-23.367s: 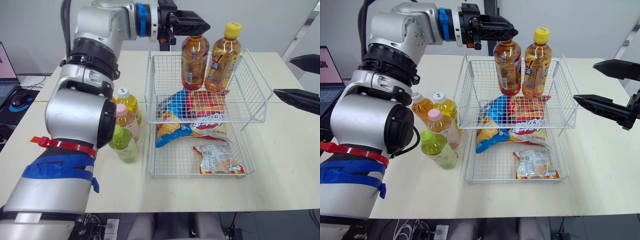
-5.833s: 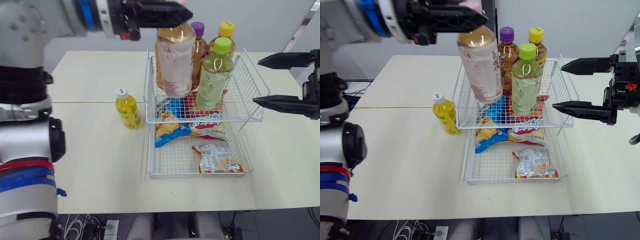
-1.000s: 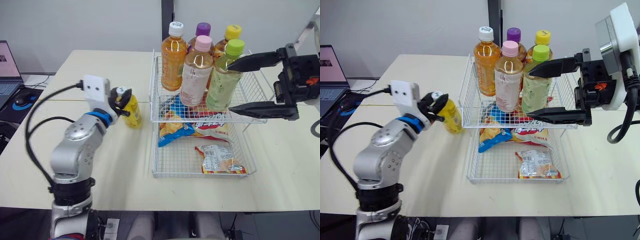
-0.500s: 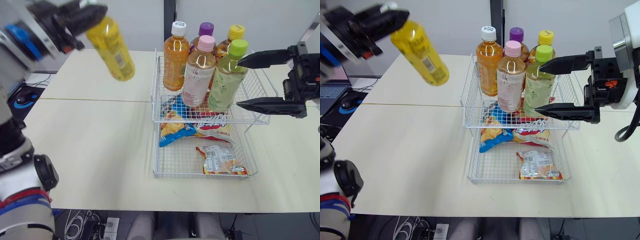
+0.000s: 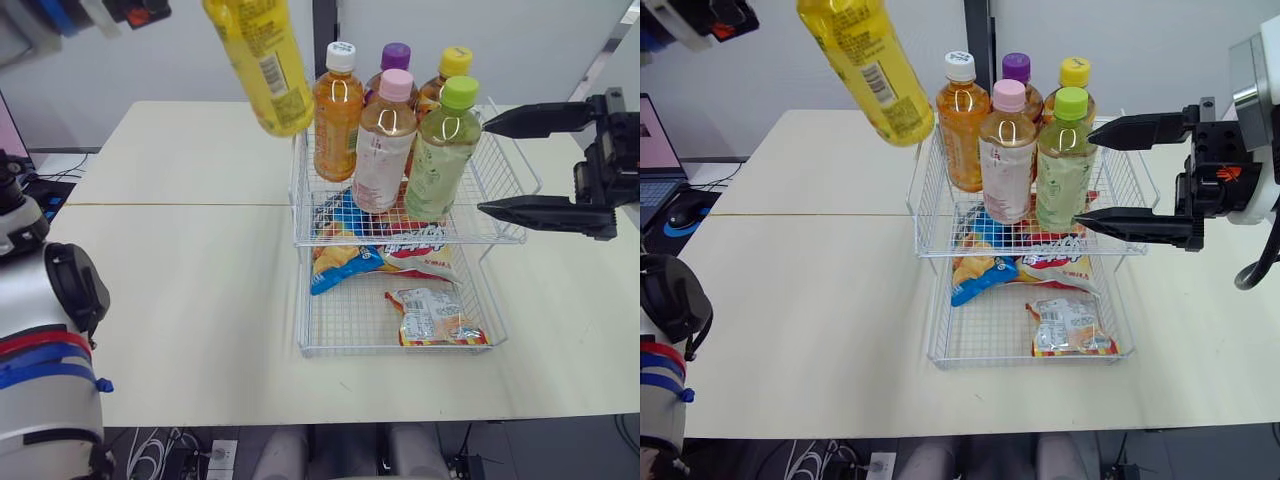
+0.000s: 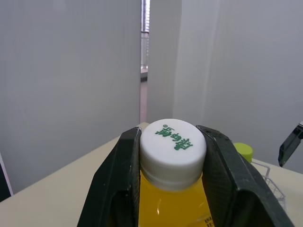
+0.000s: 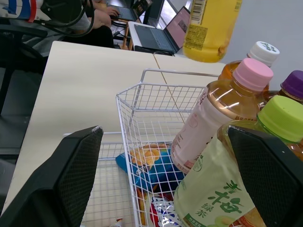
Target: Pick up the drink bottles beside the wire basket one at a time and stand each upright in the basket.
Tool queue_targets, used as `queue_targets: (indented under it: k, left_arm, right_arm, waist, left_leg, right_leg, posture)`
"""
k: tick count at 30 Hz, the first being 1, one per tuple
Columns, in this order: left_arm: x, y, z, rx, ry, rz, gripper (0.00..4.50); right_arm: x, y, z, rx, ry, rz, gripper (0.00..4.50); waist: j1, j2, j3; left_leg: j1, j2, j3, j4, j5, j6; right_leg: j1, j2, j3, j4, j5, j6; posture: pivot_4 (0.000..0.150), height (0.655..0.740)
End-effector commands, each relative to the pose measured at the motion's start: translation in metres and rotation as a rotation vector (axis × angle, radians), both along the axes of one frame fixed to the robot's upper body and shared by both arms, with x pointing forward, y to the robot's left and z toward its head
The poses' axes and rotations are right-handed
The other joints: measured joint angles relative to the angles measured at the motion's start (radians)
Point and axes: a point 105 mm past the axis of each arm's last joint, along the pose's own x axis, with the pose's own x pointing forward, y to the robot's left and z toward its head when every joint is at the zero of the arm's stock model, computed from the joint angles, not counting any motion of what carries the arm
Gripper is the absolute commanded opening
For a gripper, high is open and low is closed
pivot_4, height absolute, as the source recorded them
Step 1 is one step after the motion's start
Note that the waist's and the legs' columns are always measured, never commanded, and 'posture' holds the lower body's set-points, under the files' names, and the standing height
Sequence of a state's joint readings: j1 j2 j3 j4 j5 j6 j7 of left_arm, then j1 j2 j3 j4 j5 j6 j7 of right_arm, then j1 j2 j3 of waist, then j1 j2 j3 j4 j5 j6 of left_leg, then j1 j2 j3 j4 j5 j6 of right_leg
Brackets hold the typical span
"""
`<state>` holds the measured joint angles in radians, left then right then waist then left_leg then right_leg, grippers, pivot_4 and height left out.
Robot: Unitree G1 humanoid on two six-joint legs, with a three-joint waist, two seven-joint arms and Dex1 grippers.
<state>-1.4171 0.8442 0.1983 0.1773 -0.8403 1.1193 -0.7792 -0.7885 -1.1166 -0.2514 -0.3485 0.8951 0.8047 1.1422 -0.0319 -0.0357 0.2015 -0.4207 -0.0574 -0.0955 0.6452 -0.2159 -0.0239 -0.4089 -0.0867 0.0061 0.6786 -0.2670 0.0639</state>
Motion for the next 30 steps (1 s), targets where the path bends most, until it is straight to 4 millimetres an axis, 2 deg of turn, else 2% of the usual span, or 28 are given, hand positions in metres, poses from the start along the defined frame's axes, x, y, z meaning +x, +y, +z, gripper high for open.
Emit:
queue_targets:
  k: [1,10,18,30]
  left_arm:
    - [-0.023,-0.010,0.028,-0.024,-0.104,-0.084,1.35]
    - [-0.022,-0.029,0.015,0.063,-0.043,-0.178,1.35]
    - [-0.005,-0.044,-0.016,0.158,-0.034,-0.175,1.35]
    - [0.009,-0.063,-0.035,0.198,-0.042,-0.175,1.35]
  right_arm:
    - [-0.002,-0.003,0.010,0.017,-0.056,-0.010,4.50]
    - [-0.006,-0.003,0.010,0.015,-0.048,-0.006,4.50]
    - [-0.008,-0.004,0.009,0.020,-0.044,-0.016,4.50]
    - [-0.010,-0.005,0.009,0.022,-0.042,-0.027,4.50]
  waist:
    - [0.001,0.000,0.000]
    - [0.000,0.000,0.000]
    - [0.001,0.000,0.000]
    - [0.002,0.000,0.000]
  left_leg:
    - [0.000,0.000,0.000,0.000,0.000,0.000]
    - [0.000,0.000,0.001,0.000,0.000,0.000]
    - [0.000,0.000,0.002,0.000,0.000,0.000]
    - [0.000,0.000,0.003,0.000,0.000,0.000]
  right_leg:
    - [0.000,0.000,0.000,0.000,0.000,0.000]
    - [-0.001,0.000,0.001,0.001,0.000,0.000]
    - [-0.001,0.000,0.002,0.001,0.000,0.000]
    - [-0.002,0.000,0.003,0.001,0.000,0.000]
  posture:
    - [0.150,0.7400]
    - [0.150,0.7400]
    - [0.150,0.7400]
    - [0.150,0.7400]
